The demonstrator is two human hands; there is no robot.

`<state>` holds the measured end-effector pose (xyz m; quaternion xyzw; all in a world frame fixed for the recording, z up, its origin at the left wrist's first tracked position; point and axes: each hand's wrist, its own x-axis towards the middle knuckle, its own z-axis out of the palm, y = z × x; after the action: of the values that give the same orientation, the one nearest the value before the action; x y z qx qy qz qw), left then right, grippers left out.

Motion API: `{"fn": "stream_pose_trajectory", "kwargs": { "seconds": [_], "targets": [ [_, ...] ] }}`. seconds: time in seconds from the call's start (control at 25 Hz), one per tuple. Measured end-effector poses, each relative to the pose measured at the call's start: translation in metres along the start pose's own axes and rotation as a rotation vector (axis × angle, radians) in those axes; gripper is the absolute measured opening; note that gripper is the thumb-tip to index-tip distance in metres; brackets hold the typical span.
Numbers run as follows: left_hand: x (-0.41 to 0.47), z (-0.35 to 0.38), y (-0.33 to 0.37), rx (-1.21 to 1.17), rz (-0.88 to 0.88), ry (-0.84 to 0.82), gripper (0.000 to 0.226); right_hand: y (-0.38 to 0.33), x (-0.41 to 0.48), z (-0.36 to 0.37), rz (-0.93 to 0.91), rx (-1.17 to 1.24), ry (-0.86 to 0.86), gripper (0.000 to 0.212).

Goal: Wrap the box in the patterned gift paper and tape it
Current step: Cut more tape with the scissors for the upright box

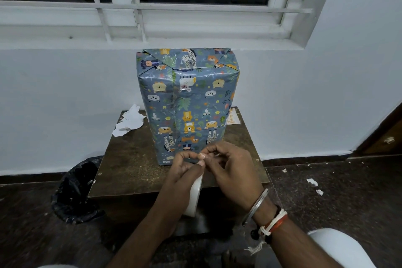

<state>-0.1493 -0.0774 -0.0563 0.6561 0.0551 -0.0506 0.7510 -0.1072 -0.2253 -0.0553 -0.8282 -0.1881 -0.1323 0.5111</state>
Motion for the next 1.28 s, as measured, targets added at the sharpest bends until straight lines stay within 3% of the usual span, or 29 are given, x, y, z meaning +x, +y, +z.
{"fn": "stream_pose_trajectory", "kwargs": {
  "seconds": [0.24, 0.48, 0.88, 1.08, 1.28],
  "targets": [
    [0.001, -0.002, -0.005, 0.001, 0.001, 0.004, 0.029, -0.002, 0.005, -0.004, 0.077, 0.025, -0.017, 0.004],
    [-0.001, -0.005, -0.003, -0.191, 0.034, -0.021, 0.054, -0.001, 0.010, -0.007, 0.111, 0.009, -0.101, 0.005],
    [0.001, -0.005, -0.001, -0.270, -0.005, 0.004, 0.051, 0.001, 0.002, 0.003, 0.058, -0.070, 0.041, 0.005],
    [-0.002, -0.009, 0.000, -0.266, -0.053, -0.032, 0.052, -0.002, 0.004, -0.001, 0.220, -0.140, 0.084, 0.039],
    [0.003, -0.018, 0.001, -0.244, -0.036, -0.019, 0.071, 0.032, 0.016, -0.030, 0.356, -0.355, 0.000, 0.039]
  ]
}}
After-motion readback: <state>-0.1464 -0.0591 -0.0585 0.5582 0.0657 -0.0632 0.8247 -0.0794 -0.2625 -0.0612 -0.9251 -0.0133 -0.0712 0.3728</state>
